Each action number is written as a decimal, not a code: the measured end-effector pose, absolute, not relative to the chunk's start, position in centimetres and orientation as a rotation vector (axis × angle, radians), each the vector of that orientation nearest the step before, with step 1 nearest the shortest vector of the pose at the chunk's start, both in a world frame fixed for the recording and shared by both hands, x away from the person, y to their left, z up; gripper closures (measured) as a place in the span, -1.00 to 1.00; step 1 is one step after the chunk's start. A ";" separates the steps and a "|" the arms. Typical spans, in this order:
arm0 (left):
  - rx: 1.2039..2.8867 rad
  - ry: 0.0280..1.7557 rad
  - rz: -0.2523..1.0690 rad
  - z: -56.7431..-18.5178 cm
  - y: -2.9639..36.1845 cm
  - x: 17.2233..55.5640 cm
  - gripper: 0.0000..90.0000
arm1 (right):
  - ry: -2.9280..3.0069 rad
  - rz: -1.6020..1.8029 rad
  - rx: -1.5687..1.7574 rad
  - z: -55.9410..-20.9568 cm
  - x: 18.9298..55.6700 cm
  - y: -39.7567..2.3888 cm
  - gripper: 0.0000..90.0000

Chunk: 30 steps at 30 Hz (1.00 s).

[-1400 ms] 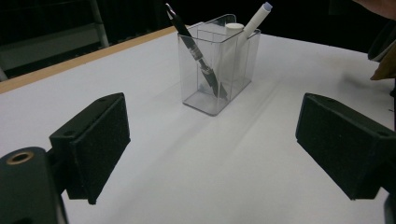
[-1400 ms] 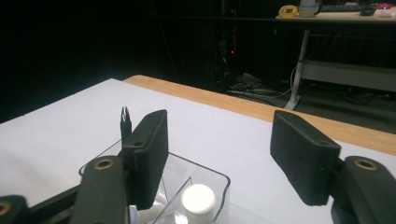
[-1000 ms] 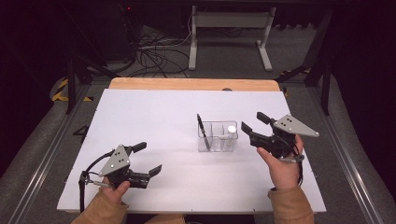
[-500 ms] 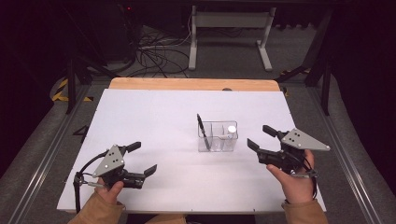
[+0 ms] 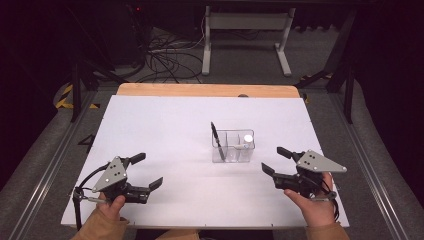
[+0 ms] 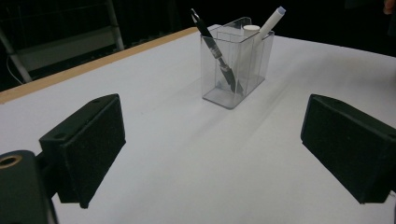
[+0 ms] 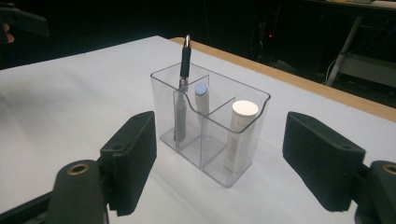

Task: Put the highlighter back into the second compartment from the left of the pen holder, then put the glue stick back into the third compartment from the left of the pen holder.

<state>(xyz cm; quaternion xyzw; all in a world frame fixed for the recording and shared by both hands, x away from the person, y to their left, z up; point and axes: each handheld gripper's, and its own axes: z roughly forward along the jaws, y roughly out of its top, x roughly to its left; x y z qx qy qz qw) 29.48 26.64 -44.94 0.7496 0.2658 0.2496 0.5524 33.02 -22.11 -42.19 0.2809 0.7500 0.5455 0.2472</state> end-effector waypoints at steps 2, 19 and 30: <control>1.769 0.628 0.594 -45.0 26.7 29.4 -0.84 | 2.049 1.488 0.762 -42.5 33.0 -22.2 -0.41; 1.781 0.642 0.596 -45.3 27.0 29.3 -0.84 | 2.114 1.478 0.797 -46.2 33.0 -22.5 -0.41; 1.802 0.630 0.592 -45.8 27.0 29.1 -0.84 | 2.136 1.458 0.819 -48.2 32.5 -22.6 -0.40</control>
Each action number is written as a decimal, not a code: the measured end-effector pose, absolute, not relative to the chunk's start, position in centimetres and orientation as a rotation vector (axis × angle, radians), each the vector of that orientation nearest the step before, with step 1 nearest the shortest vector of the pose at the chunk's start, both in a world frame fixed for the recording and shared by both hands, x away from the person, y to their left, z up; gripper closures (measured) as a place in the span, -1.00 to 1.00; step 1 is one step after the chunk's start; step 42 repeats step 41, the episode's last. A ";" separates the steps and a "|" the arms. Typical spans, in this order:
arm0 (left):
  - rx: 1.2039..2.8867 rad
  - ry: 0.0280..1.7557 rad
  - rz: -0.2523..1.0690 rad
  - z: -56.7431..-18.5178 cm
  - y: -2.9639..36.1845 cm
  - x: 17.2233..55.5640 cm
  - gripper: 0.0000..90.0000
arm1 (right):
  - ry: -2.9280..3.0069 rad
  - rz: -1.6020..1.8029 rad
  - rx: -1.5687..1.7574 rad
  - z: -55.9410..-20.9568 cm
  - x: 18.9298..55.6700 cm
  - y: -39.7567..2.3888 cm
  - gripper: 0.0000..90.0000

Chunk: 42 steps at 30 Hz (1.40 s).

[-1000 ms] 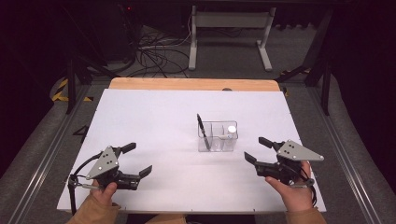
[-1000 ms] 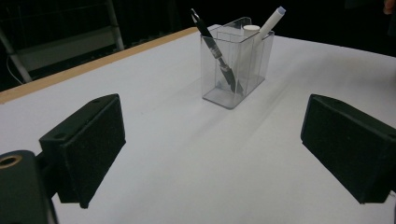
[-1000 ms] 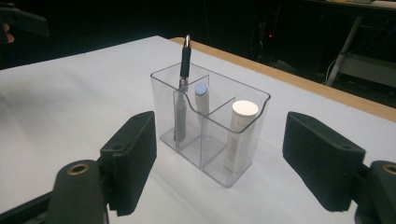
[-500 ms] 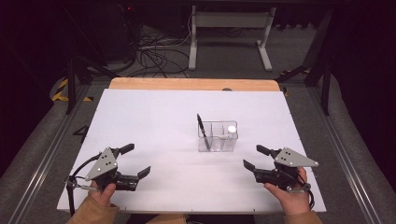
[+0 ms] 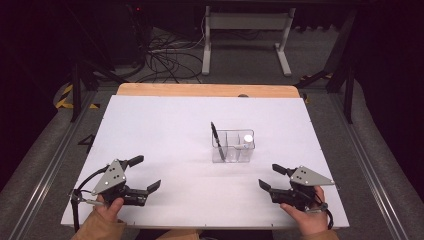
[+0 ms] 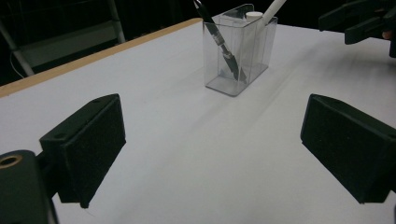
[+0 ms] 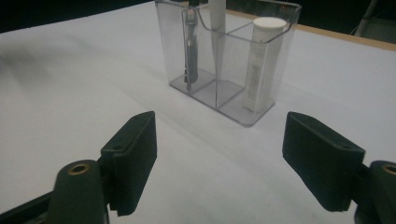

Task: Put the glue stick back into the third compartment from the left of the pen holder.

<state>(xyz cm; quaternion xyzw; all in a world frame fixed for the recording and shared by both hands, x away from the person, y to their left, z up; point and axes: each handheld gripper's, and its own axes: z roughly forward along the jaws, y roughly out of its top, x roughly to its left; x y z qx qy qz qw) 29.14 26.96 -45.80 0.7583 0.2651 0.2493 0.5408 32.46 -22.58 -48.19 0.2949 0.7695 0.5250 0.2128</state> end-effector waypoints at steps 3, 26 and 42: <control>1.808 0.628 0.597 -46.0 27.0 29.1 -0.84 | 2.149 1.436 0.828 -48.7 32.3 -22.5 -0.39; 1.797 0.653 0.589 -47.4 27.3 29.1 -0.83 | 2.155 1.413 0.829 -49.7 32.4 -22.2 -0.39; 1.808 0.658 0.598 -47.6 27.3 29.4 -0.83 | 2.120 1.437 0.818 -49.4 32.3 -22.4 -0.40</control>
